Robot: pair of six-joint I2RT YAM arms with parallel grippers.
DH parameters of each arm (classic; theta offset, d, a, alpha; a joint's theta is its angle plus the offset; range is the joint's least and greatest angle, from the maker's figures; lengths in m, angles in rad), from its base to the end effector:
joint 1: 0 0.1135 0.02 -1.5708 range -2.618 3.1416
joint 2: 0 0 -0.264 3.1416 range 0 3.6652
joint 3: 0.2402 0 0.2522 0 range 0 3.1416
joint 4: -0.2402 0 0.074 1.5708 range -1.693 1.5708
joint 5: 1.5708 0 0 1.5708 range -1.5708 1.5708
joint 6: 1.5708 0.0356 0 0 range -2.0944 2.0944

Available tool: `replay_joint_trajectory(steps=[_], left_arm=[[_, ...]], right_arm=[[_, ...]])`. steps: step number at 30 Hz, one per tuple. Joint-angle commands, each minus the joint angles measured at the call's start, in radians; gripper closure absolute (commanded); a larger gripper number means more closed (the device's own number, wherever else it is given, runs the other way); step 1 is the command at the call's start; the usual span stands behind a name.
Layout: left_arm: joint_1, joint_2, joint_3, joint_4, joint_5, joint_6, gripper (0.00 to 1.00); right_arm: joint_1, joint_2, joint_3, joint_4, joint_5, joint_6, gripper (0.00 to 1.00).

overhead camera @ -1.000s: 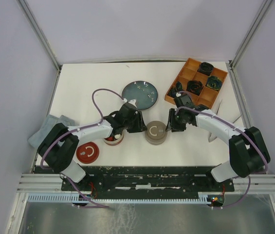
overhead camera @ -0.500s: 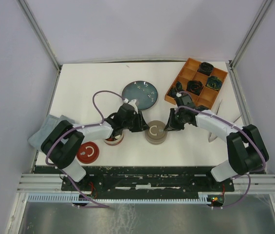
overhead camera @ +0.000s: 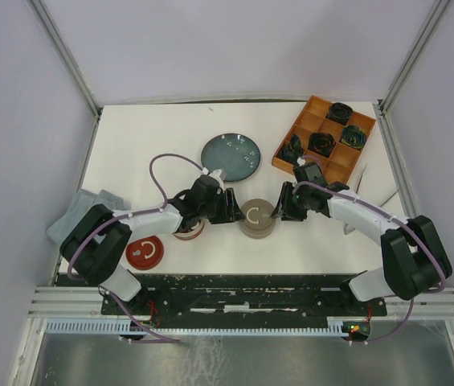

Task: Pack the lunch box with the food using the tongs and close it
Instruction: Close the box lid on the packing box.

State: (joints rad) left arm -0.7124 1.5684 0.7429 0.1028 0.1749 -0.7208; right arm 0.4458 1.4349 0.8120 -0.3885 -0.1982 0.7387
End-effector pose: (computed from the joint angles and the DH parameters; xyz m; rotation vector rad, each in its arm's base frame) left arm 0.2316 -0.2082 0.1660 0.0872 2.4638 -0.8933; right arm 0.2460 0.1253 0.1886 0.3190 2.6925 0.6581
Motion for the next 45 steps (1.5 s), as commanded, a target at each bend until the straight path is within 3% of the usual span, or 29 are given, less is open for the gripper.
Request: replay_joint_trajectory(steps=[1,9,13,20,24,31,33,40,45], left_arm=[[-0.007,-0.068,0.006,-0.136,-0.054,-0.009,0.4],[-0.009,-0.015,-0.022,-0.081,0.048,-0.013,0.39],[-0.023,0.033,-0.057,-0.054,0.086,-0.016,0.48],[-0.063,0.057,-0.078,-0.028,0.086,-0.031,0.74],[-0.074,0.079,-0.034,-0.021,0.092,-0.032,0.77],[-0.095,0.139,0.103,0.003,0.118,-0.054,0.79],[-0.095,0.15,0.134,-0.004,0.111,-0.051,0.76],[-0.094,0.075,0.243,-0.137,-0.014,0.018,0.42],[-0.079,-0.027,0.301,-0.191,-0.075,0.061,0.27]], right_arm=[[0.013,-0.046,0.031,-0.072,-0.047,-0.021,0.53],[0.014,0.061,0.008,-0.067,-0.083,-0.028,0.51],[0.014,0.085,-0.039,-0.092,0.032,-0.001,0.66],[0.009,0.017,-0.103,-0.106,0.184,0.048,0.78],[-0.051,-0.038,-0.097,-0.149,0.246,0.032,0.79],[-0.212,-0.133,-0.112,-0.145,0.192,-0.072,0.77],[-0.219,-0.128,-0.091,-0.161,0.164,-0.103,0.75],[-0.219,-0.219,-0.006,-0.219,0.13,-0.161,0.59],[-0.219,-0.272,0.079,-0.266,0.099,-0.176,0.46]])
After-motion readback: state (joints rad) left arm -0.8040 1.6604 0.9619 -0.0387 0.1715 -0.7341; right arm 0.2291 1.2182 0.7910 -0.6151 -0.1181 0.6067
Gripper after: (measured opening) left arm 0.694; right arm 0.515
